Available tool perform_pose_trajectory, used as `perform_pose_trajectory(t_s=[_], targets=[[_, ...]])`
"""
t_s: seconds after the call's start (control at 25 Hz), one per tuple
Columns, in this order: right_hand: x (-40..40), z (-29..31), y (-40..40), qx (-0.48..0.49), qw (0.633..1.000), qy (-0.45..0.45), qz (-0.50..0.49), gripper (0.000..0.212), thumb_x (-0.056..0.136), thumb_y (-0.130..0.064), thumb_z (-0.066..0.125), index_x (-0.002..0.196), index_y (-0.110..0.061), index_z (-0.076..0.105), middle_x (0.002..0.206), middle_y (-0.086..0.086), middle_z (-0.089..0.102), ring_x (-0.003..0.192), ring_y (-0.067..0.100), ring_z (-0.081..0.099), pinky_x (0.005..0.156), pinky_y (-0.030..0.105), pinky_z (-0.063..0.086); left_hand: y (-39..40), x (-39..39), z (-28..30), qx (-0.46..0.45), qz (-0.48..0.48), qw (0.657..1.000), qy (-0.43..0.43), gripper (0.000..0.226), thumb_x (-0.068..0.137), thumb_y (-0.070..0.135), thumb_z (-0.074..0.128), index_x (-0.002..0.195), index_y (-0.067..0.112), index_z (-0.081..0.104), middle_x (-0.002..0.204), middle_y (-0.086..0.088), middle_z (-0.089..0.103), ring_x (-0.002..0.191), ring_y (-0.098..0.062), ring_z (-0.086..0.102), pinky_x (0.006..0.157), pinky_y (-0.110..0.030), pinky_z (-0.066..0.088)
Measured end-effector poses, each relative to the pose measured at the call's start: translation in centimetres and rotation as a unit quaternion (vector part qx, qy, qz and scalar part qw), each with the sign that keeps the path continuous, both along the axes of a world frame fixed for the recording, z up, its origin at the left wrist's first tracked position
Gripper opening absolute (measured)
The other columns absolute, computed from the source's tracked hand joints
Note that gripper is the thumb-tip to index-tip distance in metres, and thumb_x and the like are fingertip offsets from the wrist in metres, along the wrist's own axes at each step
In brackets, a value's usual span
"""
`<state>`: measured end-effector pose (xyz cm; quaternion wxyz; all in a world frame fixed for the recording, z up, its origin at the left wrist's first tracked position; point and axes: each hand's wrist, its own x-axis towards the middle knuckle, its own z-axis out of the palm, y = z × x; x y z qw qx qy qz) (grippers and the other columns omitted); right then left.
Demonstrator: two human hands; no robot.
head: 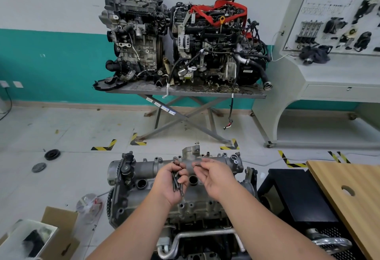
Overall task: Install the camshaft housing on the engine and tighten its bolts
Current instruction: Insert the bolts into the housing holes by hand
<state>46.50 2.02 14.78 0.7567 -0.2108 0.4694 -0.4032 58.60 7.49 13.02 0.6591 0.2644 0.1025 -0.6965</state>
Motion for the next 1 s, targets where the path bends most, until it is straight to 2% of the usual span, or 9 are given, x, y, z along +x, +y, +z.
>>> perform_pose_trajectory(t_s=[0.08, 0.2, 0.36, 0.52, 0.64, 0.76, 0.92, 1.0], targets=[[-0.8, -0.2, 0.0, -0.006, 0.999, 0.040, 0.007, 0.007, 0.101, 0.001, 0.049, 0.102, 0.000, 0.056, 0.080, 0.016, 0.071, 0.067, 0.020, 0.072, 0.049, 0.026, 0.057, 0.0, -0.3, 0.0, 0.017, -0.009, 1.000, -0.005, 0.019, 0.077, -0.003, 0.038, 0.077, 0.014, 0.047, 0.068, -0.001, 0.050, 0.042, -0.011, 0.043, 0.030, -0.017, 0.028], [-3.2, -0.7, -0.4, -0.025, 0.993, 0.118, 0.016, 0.007, 0.101, -0.008, 0.053, 0.104, -0.004, 0.057, 0.059, 0.005, 0.069, 0.048, 0.014, 0.065, 0.042, 0.024, 0.050, -0.2, -1.3, 0.0, 0.035, -0.029, 0.999, -0.016, 0.020, 0.076, -0.005, 0.038, 0.077, 0.013, 0.047, 0.072, -0.002, 0.049, 0.043, -0.012, 0.044, 0.031, -0.017, 0.028], [-7.7, -1.1, -1.3, -0.075, 0.976, 0.203, 0.024, 0.010, 0.098, -0.011, 0.058, 0.102, -0.007, 0.066, 0.059, 0.001, 0.064, 0.049, 0.012, 0.056, 0.047, 0.024, 0.046, -1.2, -4.1, 0.2, 0.037, -0.068, 0.996, -0.040, 0.021, 0.073, -0.007, 0.037, 0.076, 0.013, 0.044, 0.069, -0.003, 0.048, 0.045, -0.011, 0.042, 0.032, -0.016, 0.028], [-11.6, -1.3, -1.3, -0.081, 0.962, 0.233, 0.118, 0.013, 0.095, -0.010, 0.058, 0.095, -0.003, 0.069, 0.060, 0.005, 0.060, 0.047, 0.015, 0.050, 0.045, 0.024, 0.041, -1.6, -5.9, -1.1, 0.058, -0.093, 0.992, -0.067, 0.023, 0.071, -0.007, 0.038, 0.075, 0.015, 0.045, 0.068, -0.003, 0.049, 0.043, -0.011, 0.043, 0.031, -0.016, 0.027], [-13.3, -1.6, -0.5, -0.084, 0.935, 0.275, 0.209, 0.014, 0.090, -0.010, 0.058, 0.085, -0.004, 0.070, 0.059, 0.006, 0.058, 0.047, 0.016, 0.048, 0.047, 0.025, 0.039, -1.6, -6.3, -2.0, 0.066, -0.099, 0.990, -0.081, 0.024, 0.070, -0.007, 0.038, 0.076, 0.015, 0.046, 0.069, -0.002, 0.049, 0.043, -0.011, 0.043, 0.030, -0.017, 0.028], [-13.9, -1.9, -0.1, -0.097, 0.908, 0.322, 0.249, 0.013, 0.087, -0.010, 0.060, 0.076, -0.006, 0.066, 0.057, 0.006, 0.056, 0.047, 0.017, 0.045, 0.048, 0.027, 0.037, -1.6, -6.1, -2.2, 0.067, -0.104, 0.989, -0.083, 0.024, 0.070, -0.007, 0.038, 0.076, 0.015, 0.047, 0.069, -0.002, 0.050, 0.043, -0.011, 0.043, 0.030, -0.017, 0.029], [-14.0, -2.4, 0.0, -0.138, 0.865, 0.381, 0.297, 0.015, 0.089, -0.010, 0.061, 0.079, -0.002, 0.068, 0.057, 0.006, 0.059, 0.046, 0.016, 0.048, 0.044, 0.025, 0.040, -1.0, -5.8, -2.2, 0.064, -0.100, 0.990, -0.074, 0.025, 0.071, -0.007, 0.037, 0.076, 0.016, 0.048, 0.068, -0.002, 0.049, 0.044, -0.011, 0.043, 0.031, -0.017, 0.027], [-14.2, -2.7, -0.1, -0.156, 0.857, 0.398, 0.288, 0.019, 0.089, -0.011, 0.061, 0.082, 0.005, 0.068, 0.057, 0.006, 0.059, 0.045, 0.016, 0.047, 0.044, 0.024, 0.040, -0.6, -5.5, -2.2, 0.063, -0.097, 0.991, -0.071, 0.026, 0.071, -0.007, 0.037, 0.076, 0.016, 0.049, 0.068, -0.002, 0.048, 0.044, -0.012, 0.043, 0.031, -0.017, 0.026]])
